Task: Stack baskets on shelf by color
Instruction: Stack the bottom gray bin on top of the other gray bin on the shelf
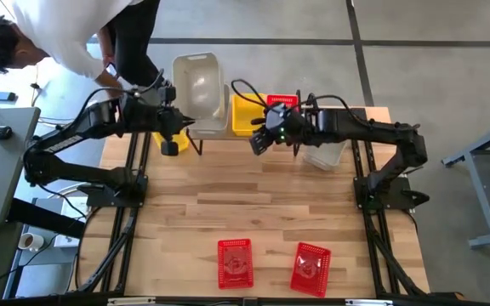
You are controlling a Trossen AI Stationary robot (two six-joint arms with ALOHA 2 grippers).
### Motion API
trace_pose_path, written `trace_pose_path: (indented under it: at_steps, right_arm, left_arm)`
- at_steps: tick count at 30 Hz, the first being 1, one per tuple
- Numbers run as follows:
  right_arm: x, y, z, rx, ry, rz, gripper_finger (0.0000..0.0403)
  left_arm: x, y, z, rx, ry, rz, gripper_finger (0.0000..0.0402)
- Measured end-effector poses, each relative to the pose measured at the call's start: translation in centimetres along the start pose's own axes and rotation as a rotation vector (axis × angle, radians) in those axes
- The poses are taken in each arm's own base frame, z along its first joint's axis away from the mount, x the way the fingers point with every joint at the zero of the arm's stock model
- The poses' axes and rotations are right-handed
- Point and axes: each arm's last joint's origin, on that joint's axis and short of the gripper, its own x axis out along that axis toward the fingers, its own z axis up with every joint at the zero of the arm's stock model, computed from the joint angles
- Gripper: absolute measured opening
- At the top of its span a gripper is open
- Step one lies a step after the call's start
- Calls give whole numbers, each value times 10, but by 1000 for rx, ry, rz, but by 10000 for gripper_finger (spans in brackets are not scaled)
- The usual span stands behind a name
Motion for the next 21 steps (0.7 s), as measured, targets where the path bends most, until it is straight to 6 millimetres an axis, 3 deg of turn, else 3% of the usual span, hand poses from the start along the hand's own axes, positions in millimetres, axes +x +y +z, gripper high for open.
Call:
trace_pose_path:
  at_steps: [9, 21]
  right_arm:
    - [8, -19, 13, -38, 10, -21, 156]
    - [9, -24, 14, -87, 27, -40, 156]
  left_arm:
    - [10, 27, 8, -4, 96, -90, 0]
    - [28, 38, -5, -47, 168, -208, 0]
